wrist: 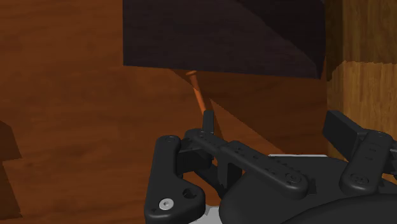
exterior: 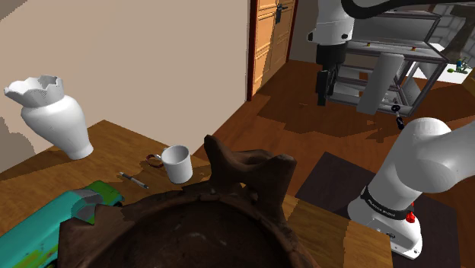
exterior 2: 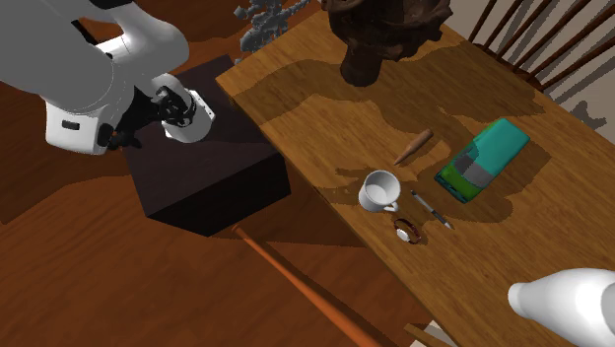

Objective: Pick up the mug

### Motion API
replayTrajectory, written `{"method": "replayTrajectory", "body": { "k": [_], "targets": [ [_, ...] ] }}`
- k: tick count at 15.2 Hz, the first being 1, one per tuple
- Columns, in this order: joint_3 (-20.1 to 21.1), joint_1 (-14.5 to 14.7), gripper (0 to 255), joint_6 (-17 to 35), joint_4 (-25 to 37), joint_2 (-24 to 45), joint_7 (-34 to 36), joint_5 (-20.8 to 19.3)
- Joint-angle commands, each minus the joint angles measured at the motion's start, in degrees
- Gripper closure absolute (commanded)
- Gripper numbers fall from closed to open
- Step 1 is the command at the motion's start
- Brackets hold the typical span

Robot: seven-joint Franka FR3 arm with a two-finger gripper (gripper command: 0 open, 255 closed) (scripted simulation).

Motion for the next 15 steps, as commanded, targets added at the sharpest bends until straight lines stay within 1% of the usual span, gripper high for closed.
{"method": "replayTrajectory", "body": {
  "k": [1,8,15],
  "targets": [
    [0.0,0.0,0,0.0,0.0,0.0,0.0,0.0],
    [6.3,2.6,0,9.3,1.8,8.9,7.7,5.5],
    [12.0,4.4,0,17.8,7.2,20.2,15.0,8.3]
  ]
}}
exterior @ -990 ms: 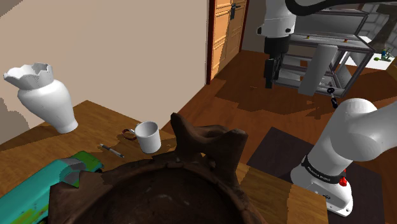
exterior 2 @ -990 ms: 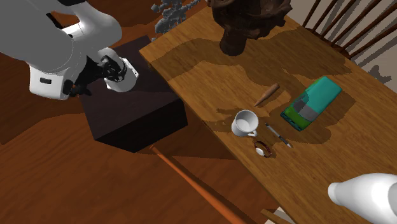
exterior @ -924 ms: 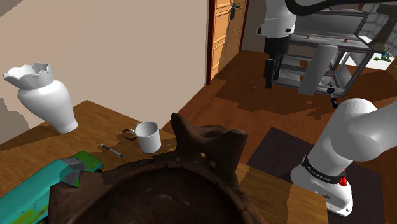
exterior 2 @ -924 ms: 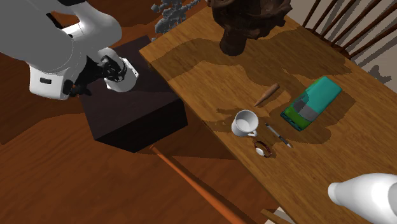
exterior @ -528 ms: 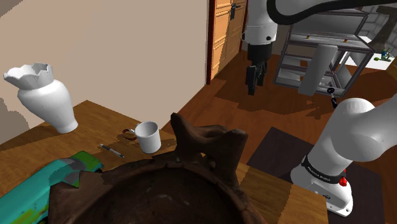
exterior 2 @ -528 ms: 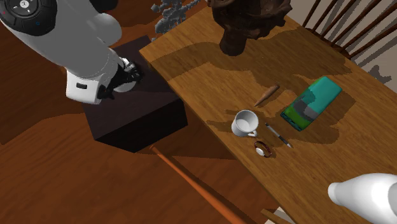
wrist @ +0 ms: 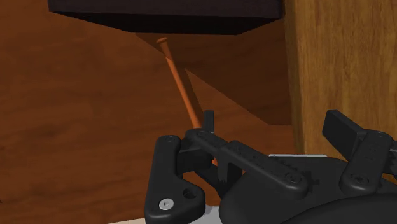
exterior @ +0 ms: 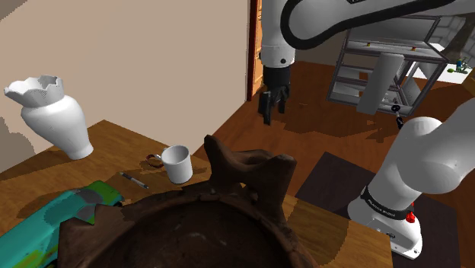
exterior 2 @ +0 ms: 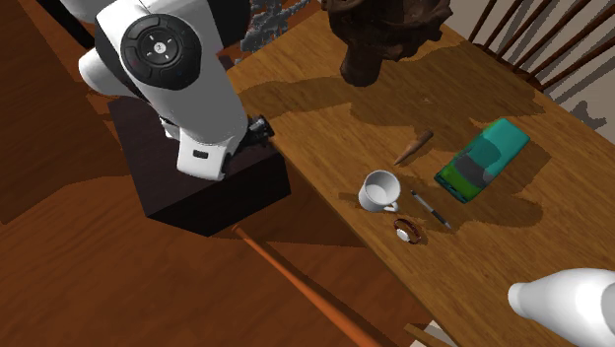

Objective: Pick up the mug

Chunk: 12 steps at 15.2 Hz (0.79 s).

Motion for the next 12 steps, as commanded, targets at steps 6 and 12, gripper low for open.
{"method": "replayTrajectory", "body": {
  "k": [6,12],
  "targets": [
    [5.2,1.6,0,6.9,8.5,12.8,7.9,0.1],
    [8.4,3.1,0,10.7,18.5,24.6,14.9,-2.9]
  ]
}}
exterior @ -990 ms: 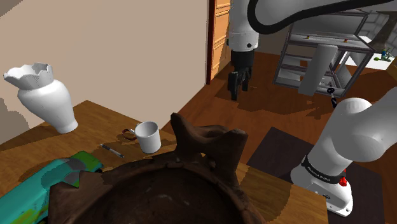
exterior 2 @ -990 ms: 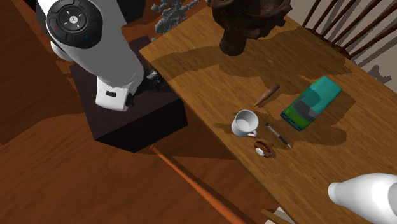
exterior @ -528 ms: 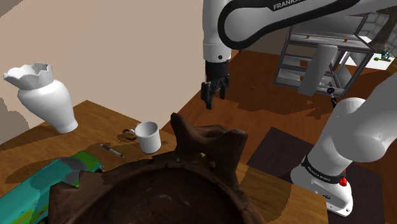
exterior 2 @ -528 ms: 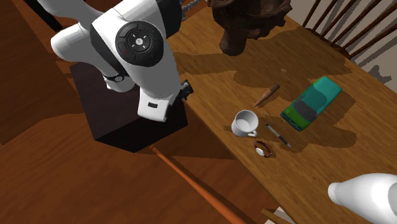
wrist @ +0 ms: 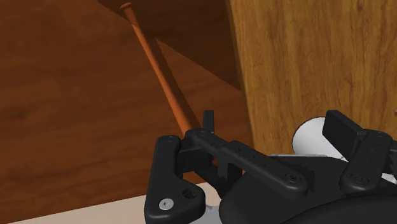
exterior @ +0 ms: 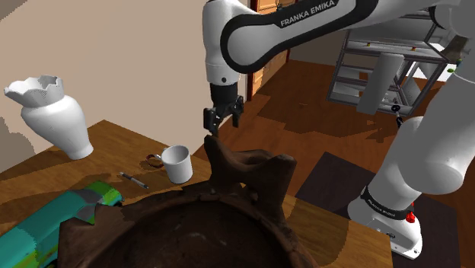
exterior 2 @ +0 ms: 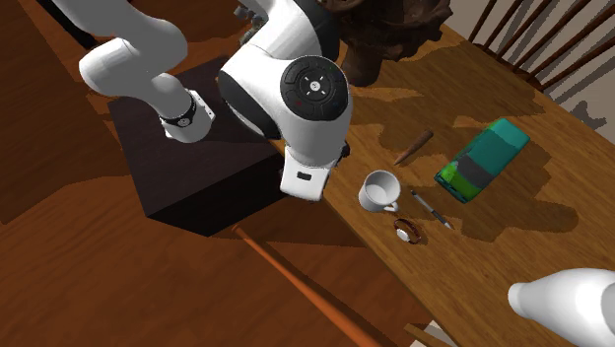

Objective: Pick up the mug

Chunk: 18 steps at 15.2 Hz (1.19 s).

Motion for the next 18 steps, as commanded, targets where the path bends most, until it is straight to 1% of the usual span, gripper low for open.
{"method": "replayTrajectory", "body": {
  "k": [1,5,9,10,17,18],
  "targets": [
    [0.8,0.6,0,1.1,3.8,4.3,2.3,-1.4],
    [1.8,2.5,0,1.9,12.4,12.7,6.9,-4.6],
    [1.8,5.3,0,1.3,22.7,21.6,11.0,-8.1],
    [1.8,5.5,0,1.2,23.4,22.2,11.3,-8.3],
    [1.5,5.6,0,6.4,19.8,23.8,11.3,-8.8],
    [1.5,5.6,0,6.4,19.8,23.8,11.3,-8.8]
  ]
}}
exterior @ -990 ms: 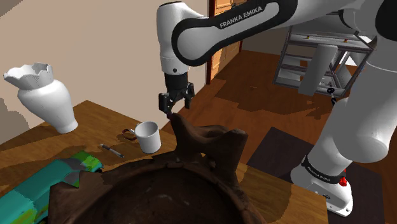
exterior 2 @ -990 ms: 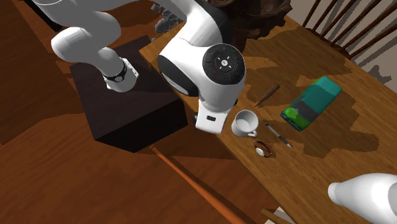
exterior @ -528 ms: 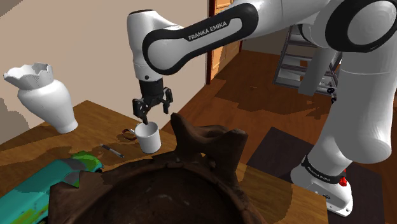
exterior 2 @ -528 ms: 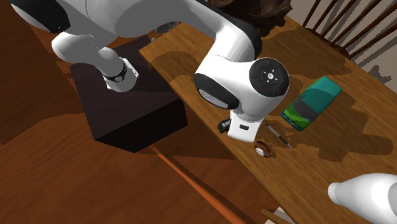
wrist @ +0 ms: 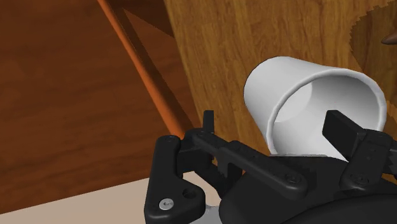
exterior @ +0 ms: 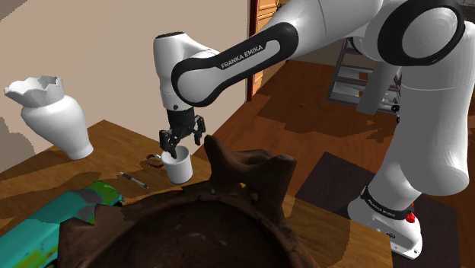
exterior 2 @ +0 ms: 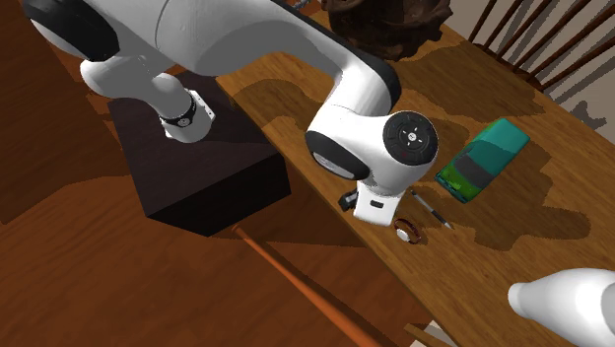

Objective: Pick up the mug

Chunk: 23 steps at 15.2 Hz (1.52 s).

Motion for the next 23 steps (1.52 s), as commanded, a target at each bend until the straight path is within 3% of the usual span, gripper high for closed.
{"method": "replayTrajectory", "body": {
  "k": [1,2,11,23],
  "targets": [
    [0.0,0.0,0,0.4,-0.2,0.2,0.0,-0.1],
    [0.0,0.0,255,0.3,-0.1,0.2,0.0,-0.1],
    [0.0,0.0,255,0.4,-0.2,0.2,0.0,-0.1],
    [0.4,-0.1,255,-7.9,6.0,-2.1,0.0,0.7]
  ]
}}
